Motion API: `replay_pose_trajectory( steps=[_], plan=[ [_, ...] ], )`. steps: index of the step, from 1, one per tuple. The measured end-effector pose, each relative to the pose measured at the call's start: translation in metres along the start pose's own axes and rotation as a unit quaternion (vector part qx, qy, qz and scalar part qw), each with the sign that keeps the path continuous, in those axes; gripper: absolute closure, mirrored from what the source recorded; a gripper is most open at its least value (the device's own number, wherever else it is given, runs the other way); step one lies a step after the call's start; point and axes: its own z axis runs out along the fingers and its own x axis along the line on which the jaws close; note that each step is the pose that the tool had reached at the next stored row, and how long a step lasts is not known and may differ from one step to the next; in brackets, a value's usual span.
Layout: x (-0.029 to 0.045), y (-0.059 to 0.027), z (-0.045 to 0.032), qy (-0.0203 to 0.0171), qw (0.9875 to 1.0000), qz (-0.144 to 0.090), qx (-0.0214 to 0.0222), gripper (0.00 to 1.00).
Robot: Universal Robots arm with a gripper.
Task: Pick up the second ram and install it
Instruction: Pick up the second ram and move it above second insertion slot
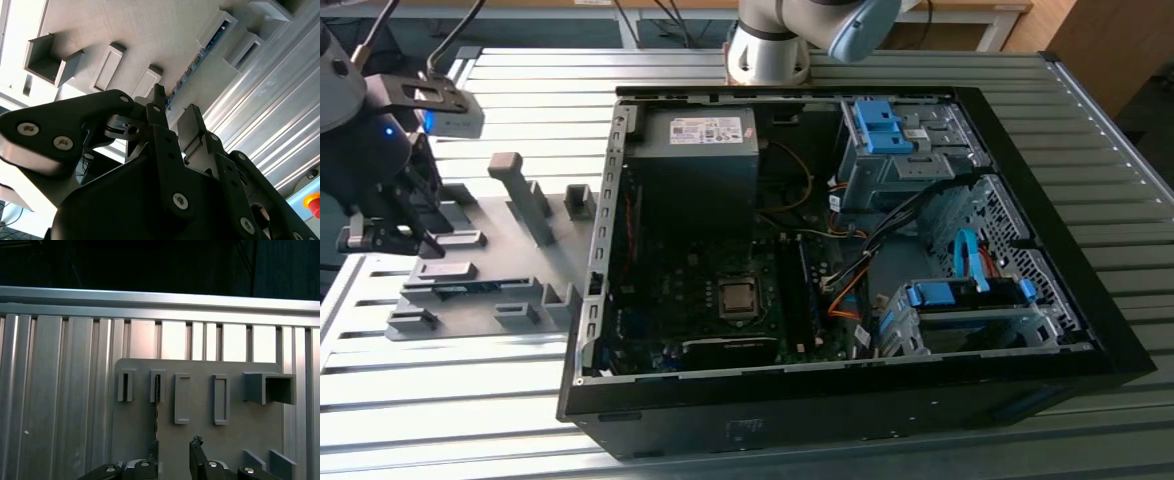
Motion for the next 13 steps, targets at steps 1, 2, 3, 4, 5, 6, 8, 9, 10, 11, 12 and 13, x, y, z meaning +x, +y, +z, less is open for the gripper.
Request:
replay_pose_trajectory(
  steps=[1,2,3,4,5,6,8,9,10,11,12,13],
  plan=[
    [0.0003,0.0,0.0006,0.0,1.0,0.0,0.0,0.62],
    [0.0005,0.0,0.0011,0.0,1.0,0.0,0.0,0.62],
    [0.0008,0.0,0.0016,0.0001,1.0,0.0,0.0,0.62],
    [0.001,0.0,0.0023,0.0,1.0,0.0,0.0,0.62],
    [0.0012,0.0,0.0028,0.0001,1.0,0.0,-0.0001,0.62],
    [0.0014,0.0,0.0034,0.0001,1.0,0.0,-0.0001,0.62],
    [0.0041,-0.0002,0.0072,0.0,1.0,0.0,0.0,0.62],
    [0.0044,-0.0002,0.008,0.0,1.0,0.0,0.0,0.62],
    [0.0045,-0.0002,0.0086,0.0001,1.0,0.0,-0.0001,0.62],
    [0.0045,-0.0002,0.0087,0.0001,1.0,0.0,-0.0001,0.62],
    [0.0045,-0.0002,0.0086,0.0001,1.0,0.0,-0.0002,0.62],
    [0.0046,-0.0003,0.0087,0.0001,1.0,0.0,-0.0002,0.62]
  ],
)
